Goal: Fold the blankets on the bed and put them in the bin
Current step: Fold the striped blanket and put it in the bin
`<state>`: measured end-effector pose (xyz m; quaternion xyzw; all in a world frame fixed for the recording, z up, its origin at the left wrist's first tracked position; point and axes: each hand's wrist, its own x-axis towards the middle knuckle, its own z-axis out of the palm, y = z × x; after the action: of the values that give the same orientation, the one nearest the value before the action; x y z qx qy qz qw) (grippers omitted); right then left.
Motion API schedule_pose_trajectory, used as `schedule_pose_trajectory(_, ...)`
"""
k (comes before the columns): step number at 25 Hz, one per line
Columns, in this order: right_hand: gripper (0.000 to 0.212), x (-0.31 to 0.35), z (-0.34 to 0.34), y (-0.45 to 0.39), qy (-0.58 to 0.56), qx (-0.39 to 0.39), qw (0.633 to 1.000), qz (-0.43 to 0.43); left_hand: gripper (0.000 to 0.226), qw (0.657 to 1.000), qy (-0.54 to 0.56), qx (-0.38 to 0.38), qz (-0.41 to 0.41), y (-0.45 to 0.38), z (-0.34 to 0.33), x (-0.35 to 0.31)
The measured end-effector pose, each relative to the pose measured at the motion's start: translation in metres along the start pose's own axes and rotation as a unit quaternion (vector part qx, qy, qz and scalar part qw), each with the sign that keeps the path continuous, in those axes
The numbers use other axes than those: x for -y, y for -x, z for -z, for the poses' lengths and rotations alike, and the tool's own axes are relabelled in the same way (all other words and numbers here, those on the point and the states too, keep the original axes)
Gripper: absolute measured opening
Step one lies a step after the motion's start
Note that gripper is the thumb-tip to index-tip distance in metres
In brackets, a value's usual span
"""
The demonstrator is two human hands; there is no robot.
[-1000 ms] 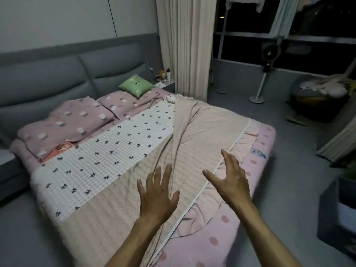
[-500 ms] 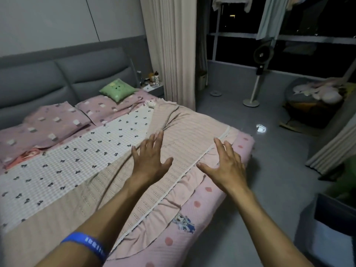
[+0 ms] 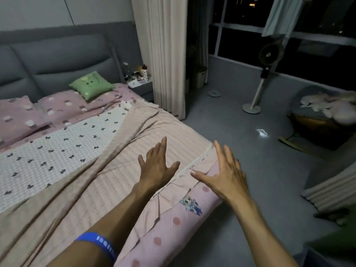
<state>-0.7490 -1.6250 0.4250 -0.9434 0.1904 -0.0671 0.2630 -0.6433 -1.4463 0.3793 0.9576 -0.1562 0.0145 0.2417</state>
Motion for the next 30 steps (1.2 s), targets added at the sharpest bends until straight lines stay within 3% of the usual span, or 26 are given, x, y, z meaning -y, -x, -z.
schedule_pose_trajectory(3, 0.115, -0.088, 0.04, -0.089, 0.002, -0.007, 1.0, 0.002, 0.091, 1.0, -0.006, 0.022, 0.01, -0.075, -0.07, -0.079)
schedule_pose_trajectory(7, 0.113, -0.179, 0.083, -0.21, 0.013, 0.023, 0.999, 0.037, 0.089, 0.998, 0.017, -0.027, 0.046, -0.165, -0.144, -0.165)
schedule_pose_trajectory(13, 0.11, -0.239, 0.109, -0.384, 0.038, 0.104, 0.986, 0.121, 0.088, 0.988, 0.031, -0.043, 0.148, -0.289, -0.219, -0.244)
schedule_pose_trajectory(17, 0.109, -0.256, 0.102, -0.51, 0.042, 0.133, 0.971, 0.194, 0.094, 0.981, 0.027, -0.058, 0.182, -0.392, -0.285, -0.272)
schedule_pose_trajectory(20, 0.11, -0.291, 0.108, -0.61, 0.033, 0.134, 0.97, 0.2, 0.091, 0.972, 0.008, -0.072, 0.226, -0.486, -0.321, -0.281)
schedule_pose_trajectory(25, 0.107, -0.324, 0.114, -0.738, 0.014, 0.187, 0.965, 0.184, 0.087, 0.947, -0.012, -0.133, 0.293, -0.589, -0.323, -0.28)
schedule_pose_trajectory(30, 0.106, -0.313, 0.072, -0.889, 0.027, 0.245, 0.929, 0.278, 0.085, 0.917, -0.016, -0.169, 0.361, -0.712, -0.334, -0.278)
